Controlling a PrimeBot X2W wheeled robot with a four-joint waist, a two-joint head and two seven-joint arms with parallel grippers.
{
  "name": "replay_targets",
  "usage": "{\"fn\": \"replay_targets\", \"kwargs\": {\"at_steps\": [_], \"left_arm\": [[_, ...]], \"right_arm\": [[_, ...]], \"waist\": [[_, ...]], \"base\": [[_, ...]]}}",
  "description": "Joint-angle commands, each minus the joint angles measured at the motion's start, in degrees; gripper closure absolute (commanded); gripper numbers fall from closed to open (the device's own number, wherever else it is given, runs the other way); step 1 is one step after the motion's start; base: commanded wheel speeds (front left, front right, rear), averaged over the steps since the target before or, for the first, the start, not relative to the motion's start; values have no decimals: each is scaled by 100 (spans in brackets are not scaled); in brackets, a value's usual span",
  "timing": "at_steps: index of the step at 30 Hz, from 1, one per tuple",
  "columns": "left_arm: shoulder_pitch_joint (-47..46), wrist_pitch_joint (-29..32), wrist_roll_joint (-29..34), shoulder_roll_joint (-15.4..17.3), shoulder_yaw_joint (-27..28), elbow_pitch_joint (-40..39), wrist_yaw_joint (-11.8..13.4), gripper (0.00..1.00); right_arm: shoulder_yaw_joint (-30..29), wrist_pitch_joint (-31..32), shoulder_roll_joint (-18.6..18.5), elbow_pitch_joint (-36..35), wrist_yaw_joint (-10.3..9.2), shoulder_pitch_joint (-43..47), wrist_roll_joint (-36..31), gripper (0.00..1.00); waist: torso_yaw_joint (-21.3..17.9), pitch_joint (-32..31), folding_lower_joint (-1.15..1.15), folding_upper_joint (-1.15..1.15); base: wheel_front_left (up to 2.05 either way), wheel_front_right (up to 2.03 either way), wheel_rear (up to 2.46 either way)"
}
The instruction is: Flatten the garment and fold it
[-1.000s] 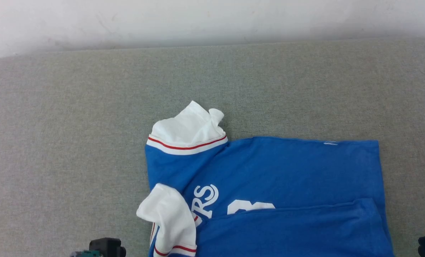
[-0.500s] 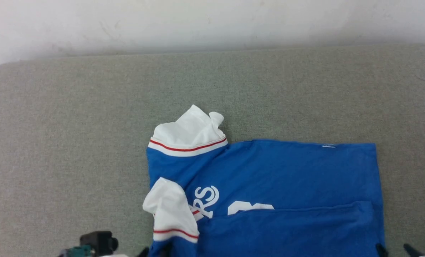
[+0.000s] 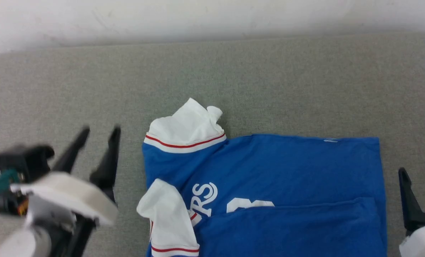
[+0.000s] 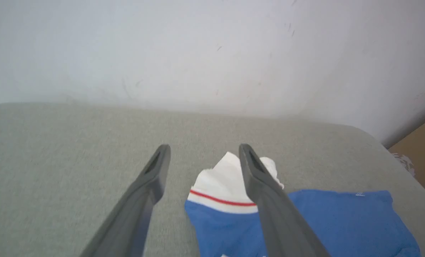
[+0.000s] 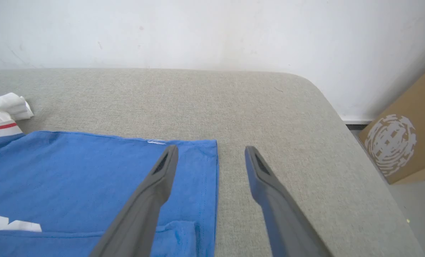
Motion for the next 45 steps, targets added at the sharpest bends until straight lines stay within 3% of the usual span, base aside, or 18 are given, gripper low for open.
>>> {"fn": "replay_targets", "kwargs": {"at_steps": [1, 4, 8, 13, 17, 25, 34, 35, 36, 37, 45], "left_arm": [[-647, 8, 233, 54, -1, 106, -158, 0], [-1582, 182, 487, 92, -148, 432, -439, 0], [-2823, 699, 624, 121, -466, 1038, -992, 0], [-3953, 1704, 544, 130, -990, 1700, -1723, 0], [-4400, 2556, 364, 162, -1378, 2136, -2159, 0], [-4611, 3289, -37, 138, -1561, 2517, -2384, 0], [-4555, 3663, -99, 217, -1750, 2891, -2398, 0], [-4524, 3705, -134, 215, -1763, 2914, -2387, 42], [-4499, 3711, -164, 209, -1760, 2921, -2376, 67], [-4478, 3676, -181, 198, -1751, 2921, -2380, 100], [-4212, 2895, -146, -1, -1608, 3013, -2356, 100]], "right_arm": [[83, -100, 31, 5, -5, -172, -75, 0], [206, -217, 44, 52, -5, -355, -146, 0], [401, -351, 54, 129, -5, -616, -189, 0], [575, -483, 59, 292, -5, -926, -251, 0], [658, -571, 62, 450, -5, -1092, -255, 0], [681, -657, 63, 625, -5, -1214, -194, 0], [645, -676, 64, 639, -5, -1244, -188, 0], [640, -669, 64, 634, -5, -1244, -191, 0], [634, -657, 64, 626, -5, -1246, -201, 0], [625, -651, 64, 612, -5, -1252, -227, 0], [634, -524, -31, 489, -5, -1522, -286, 0]], "waist": [[-54, 310, -1, 0], [-137, 604, -1, 0], [-302, 1013, -1, 0], [-523, 1443, -1, 0], [-662, 1684, -1, 0], [-861, 1917, -1, 0], [-966, 2039, -1, 0], [-964, 2035, -1, 0], [-957, 2028, -1, 0], [-940, 2009, -1, 0], [-722, 1564, -1, 0]], "base": [[0, 0, 0], [0, 0, 0], [0, 0, 0], [0, 0, 0], [0, 0, 0], [0, 0, 0], [0, 0, 0], [0, 0, 0], [0, 0, 0], [0, 0, 0], [0, 0, 0]]}}
